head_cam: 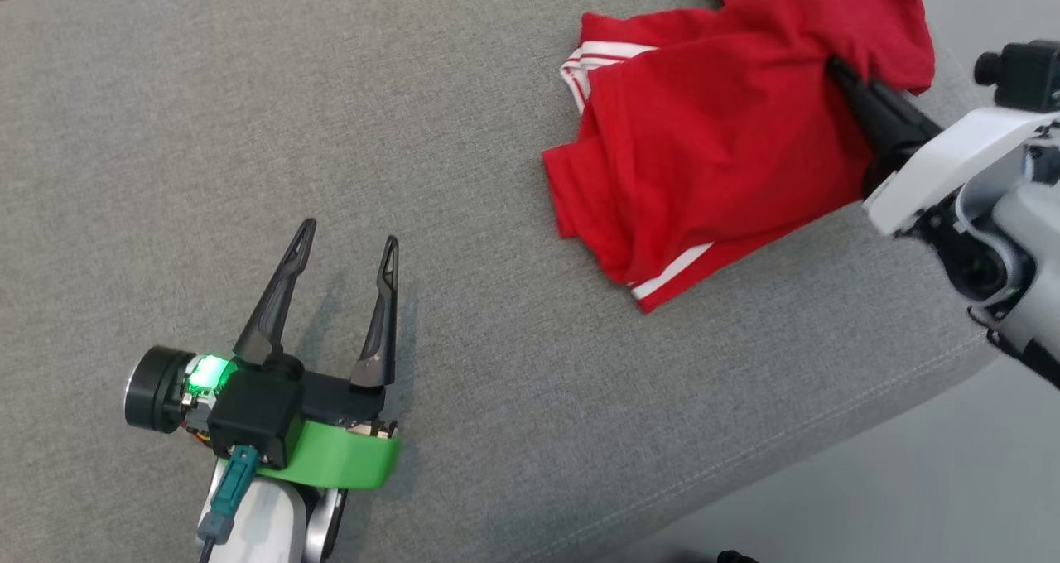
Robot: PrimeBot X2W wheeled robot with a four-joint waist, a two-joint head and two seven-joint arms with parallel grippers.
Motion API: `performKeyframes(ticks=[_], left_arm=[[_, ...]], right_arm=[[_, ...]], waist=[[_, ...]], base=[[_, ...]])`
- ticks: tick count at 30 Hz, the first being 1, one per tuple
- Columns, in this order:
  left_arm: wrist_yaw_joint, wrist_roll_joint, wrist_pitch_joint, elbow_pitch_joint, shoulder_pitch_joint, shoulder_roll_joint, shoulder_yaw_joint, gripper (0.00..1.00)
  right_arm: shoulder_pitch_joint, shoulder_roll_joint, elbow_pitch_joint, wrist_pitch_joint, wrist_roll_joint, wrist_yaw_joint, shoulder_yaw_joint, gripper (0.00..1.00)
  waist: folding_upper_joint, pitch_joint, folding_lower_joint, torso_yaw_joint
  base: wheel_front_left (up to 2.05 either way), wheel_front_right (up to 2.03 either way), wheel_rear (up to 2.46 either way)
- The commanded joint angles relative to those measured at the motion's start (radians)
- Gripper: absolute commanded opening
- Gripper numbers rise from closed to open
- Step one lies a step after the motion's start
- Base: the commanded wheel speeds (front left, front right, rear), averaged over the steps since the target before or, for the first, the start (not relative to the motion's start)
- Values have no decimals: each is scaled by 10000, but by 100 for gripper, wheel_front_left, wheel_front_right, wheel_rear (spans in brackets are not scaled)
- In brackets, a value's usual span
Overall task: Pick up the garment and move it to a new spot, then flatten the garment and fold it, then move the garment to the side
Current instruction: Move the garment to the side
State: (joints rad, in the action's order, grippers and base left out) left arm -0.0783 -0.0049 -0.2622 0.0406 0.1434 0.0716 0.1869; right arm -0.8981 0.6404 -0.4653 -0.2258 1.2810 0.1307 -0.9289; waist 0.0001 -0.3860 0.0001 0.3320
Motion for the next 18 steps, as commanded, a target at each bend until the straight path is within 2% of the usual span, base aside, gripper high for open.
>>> performKeyframes(ticks=[1, 3, 11, 18], left_arm=[[-31, 78, -18, 151, 323, 112, 25, 100], [-32, 87, -18, 203, 399, 136, 40, 100], [6, 180, -20, 576, 839, 307, 162, 100], [67, 156, -20, 686, 966, 382, 246, 100]], right_arm=[[-592, 247, -91, -26, -18, -2, 47, 0], [-814, 381, -149, -26, 1, -2, 71, 0], [-2228, 1591, -565, 131, 46, -4, 162, 0], [-2671, 2535, -1167, 144, 332, -4, 458, 0]], waist=[[-1, -791, -1, -458], [-1, -913, -1, -537], [-1, -1732, -1, -1086], [-1, -2037, -1, -1317]], base=[[0, 0, 0], [0, 0, 0], [0, 0, 0], [0, 0, 0]])
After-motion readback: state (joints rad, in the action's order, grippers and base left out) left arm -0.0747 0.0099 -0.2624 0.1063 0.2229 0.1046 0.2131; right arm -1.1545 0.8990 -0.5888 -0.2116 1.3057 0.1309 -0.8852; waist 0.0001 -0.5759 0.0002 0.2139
